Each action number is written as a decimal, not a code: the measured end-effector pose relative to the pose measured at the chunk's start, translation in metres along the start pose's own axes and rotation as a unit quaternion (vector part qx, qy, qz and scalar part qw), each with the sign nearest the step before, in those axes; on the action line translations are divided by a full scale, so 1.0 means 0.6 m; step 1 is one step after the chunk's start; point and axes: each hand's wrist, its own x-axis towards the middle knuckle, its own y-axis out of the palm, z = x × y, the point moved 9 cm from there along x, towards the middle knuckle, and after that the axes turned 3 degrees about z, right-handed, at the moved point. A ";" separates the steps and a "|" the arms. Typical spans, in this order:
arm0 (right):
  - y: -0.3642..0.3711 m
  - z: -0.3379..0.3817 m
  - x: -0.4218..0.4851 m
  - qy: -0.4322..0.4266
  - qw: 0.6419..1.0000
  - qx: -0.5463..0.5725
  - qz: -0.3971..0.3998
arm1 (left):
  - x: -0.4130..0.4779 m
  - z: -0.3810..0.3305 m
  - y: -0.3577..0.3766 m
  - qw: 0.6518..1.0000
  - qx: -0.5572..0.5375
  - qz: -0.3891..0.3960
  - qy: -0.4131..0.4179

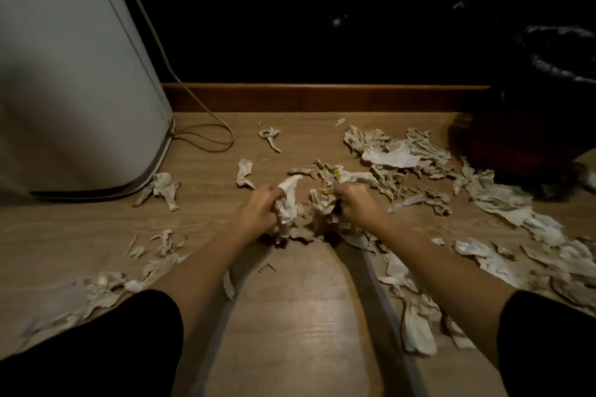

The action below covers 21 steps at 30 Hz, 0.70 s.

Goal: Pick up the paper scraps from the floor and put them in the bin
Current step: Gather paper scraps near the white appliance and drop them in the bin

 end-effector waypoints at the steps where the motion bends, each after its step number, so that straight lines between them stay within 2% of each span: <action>1: -0.005 0.006 0.014 -0.008 1.000 -0.007 -0.002 | 0.007 0.012 -0.004 1.000 0.001 0.006 -0.024; 3: 0.017 0.001 0.031 0.013 0.999 -0.026 0.039 | 0.011 0.030 0.004 0.996 0.019 0.050 -0.074; 7: 0.131 -0.035 0.019 0.063 0.981 -0.027 0.181 | -0.020 0.053 0.078 0.960 0.086 0.222 -0.145; 9: 0.166 -0.039 0.004 0.071 0.979 -0.068 0.178 | -0.041 0.055 0.111 0.947 0.099 0.255 -0.170; 11: 0.166 -0.029 -0.015 0.056 0.990 -0.088 0.095 | -0.047 0.051 0.125 0.953 0.103 0.225 -0.174; 14: 0.155 -0.019 -0.050 0.019 0.999 -0.042 -0.013 | -0.047 0.047 0.114 0.972 0.070 0.150 -0.169; 18: 0.134 -0.027 -0.038 0.022 0.999 0.025 -0.023 | -0.069 0.066 0.083 0.976 0.056 0.117 -0.174; 21: 0.094 -0.003 0.001 0.022 0.996 0.087 -0.023 | -0.100 0.104 0.014 0.977 0.012 0.016 -0.213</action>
